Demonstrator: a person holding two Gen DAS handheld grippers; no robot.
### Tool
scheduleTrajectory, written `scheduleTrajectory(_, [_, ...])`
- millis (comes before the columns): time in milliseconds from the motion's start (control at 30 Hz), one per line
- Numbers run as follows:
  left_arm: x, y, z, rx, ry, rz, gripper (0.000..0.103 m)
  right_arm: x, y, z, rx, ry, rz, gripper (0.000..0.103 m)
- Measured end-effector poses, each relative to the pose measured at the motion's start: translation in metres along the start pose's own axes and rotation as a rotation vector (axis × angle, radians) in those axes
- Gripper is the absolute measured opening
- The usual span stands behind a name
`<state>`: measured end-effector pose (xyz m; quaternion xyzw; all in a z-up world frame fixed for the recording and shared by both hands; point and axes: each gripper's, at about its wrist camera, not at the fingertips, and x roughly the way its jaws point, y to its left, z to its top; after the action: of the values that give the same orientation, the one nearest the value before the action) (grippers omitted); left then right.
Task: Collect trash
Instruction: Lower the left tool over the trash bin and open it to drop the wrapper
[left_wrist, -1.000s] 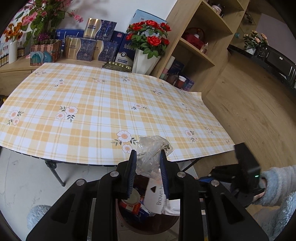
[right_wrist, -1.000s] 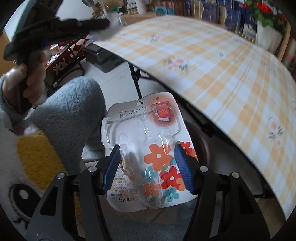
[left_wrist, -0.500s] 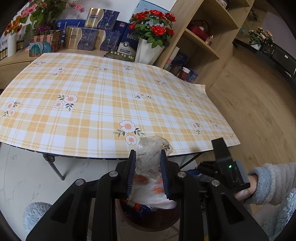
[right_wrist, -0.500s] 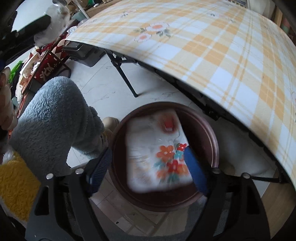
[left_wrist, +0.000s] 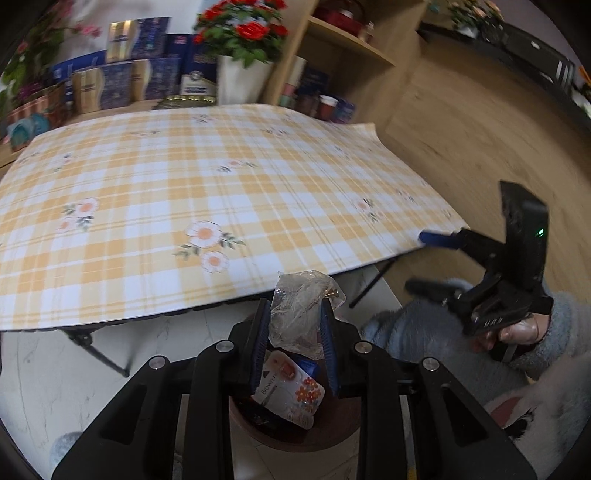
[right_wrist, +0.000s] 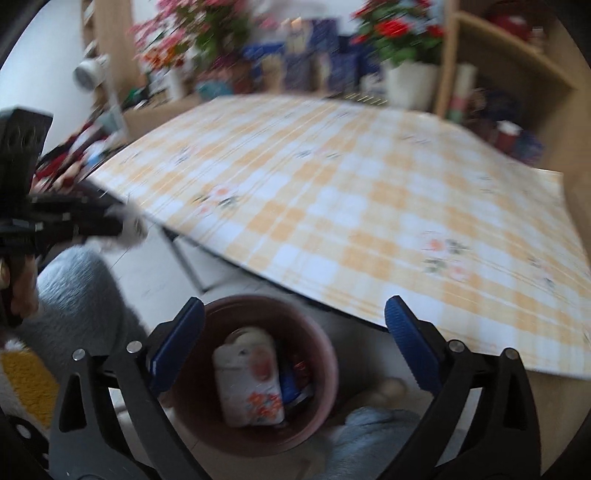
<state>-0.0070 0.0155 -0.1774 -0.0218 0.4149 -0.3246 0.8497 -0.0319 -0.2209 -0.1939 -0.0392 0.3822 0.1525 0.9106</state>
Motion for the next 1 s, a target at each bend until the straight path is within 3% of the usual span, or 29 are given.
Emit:
scheduleTrajectory(167, [0.037, -0.010, -0.013, 0.039, 0.040, -0.044, 0.026, -0.015, -0.026, -0.010, 0.128, -0.094, -0.136, 0.097])
scheduleTrajectory(367, [0.076, -0.021, -0.033, 0.074, 0.158, -0.046, 0.026, -0.002, -0.024, -0.010, 0.099, -0.052, -0.170, 0.097])
scheduleTrajectory(667, [0.090, -0.010, -0.038, 0.045, 0.207, -0.024, 0.028, 0.003, -0.008, -0.010, 0.036, -0.049, -0.186, 0.097])
scheduleTrajectory(733, [0.091, -0.008, -0.038, 0.035, 0.208, -0.021, 0.038, 0.004, -0.009, -0.011, 0.040, -0.042, -0.187, 0.097])
scheduleTrajectory(767, [0.091, -0.007, -0.038, 0.034, 0.209, -0.018, 0.054, 0.004, -0.010, -0.011, 0.043, -0.040, -0.187, 0.097])
scheduleTrajectory(833, [0.087, -0.006, -0.038, 0.035, 0.197, 0.000, 0.074, 0.004, -0.012, -0.011, 0.054, -0.039, -0.187, 0.097])
scheduleTrajectory(1000, [0.084, -0.001, -0.036, 0.013, 0.180, 0.038, 0.086, 0.004, -0.016, -0.011, 0.075, -0.037, -0.187, 0.097])
